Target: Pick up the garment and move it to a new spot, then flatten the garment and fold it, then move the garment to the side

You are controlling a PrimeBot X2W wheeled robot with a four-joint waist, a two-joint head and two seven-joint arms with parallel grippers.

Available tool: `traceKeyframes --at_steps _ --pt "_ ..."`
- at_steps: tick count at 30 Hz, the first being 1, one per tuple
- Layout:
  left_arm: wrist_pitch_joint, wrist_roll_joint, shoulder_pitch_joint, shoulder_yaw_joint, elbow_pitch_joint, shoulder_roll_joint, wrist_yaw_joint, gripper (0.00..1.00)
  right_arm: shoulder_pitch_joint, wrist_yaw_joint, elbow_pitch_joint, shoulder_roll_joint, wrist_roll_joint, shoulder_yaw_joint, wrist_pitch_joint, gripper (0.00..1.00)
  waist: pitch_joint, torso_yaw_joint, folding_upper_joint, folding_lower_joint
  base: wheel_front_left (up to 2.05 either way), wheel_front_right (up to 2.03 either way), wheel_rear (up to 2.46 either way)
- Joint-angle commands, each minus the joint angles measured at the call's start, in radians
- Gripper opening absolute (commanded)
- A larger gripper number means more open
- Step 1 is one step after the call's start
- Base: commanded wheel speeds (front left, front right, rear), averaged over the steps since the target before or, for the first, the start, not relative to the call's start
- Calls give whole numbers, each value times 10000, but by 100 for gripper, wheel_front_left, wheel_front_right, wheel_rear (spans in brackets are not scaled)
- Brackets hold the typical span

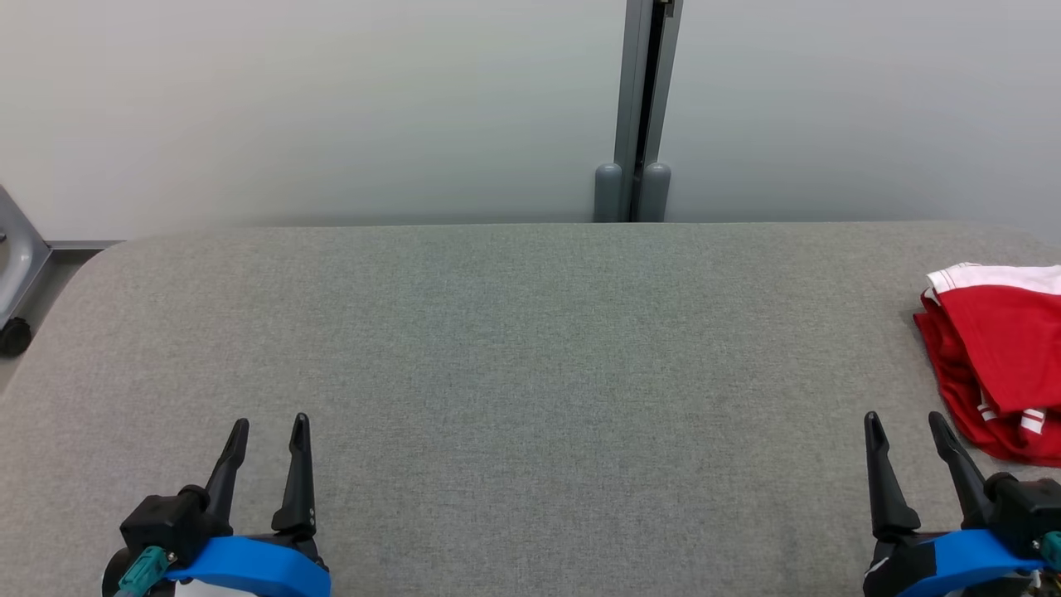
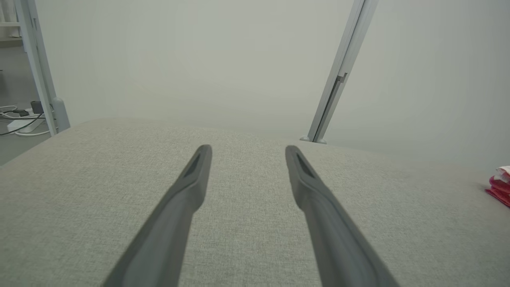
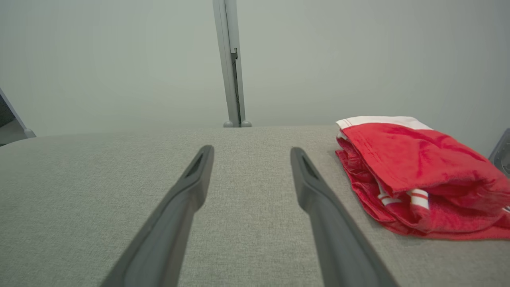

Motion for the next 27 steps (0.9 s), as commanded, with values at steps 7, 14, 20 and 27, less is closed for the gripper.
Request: traceKeyframes --at_steps 7,14,20,27 --pt "-19 23 -76 -89 165 -38 -12 100 281 1 61 12 174 -48 -112 100 -50 110 0 0 0 0 0" --pt "-19 -76 -323 -175 388 13 -12 100 291 1 113 12 176 -13 -107 100 -82 143 0 0 0 0 0" --pt "-19 -170 -451 -230 632 39 -12 100 272 1 224 12 236 101 -140 100 -105 106 0 0 0 0 0" --pt "-19 -178 -516 -170 963 39 -12 100 192 1 410 12 322 244 -225 100 -118 13 0 0 0 0 0"
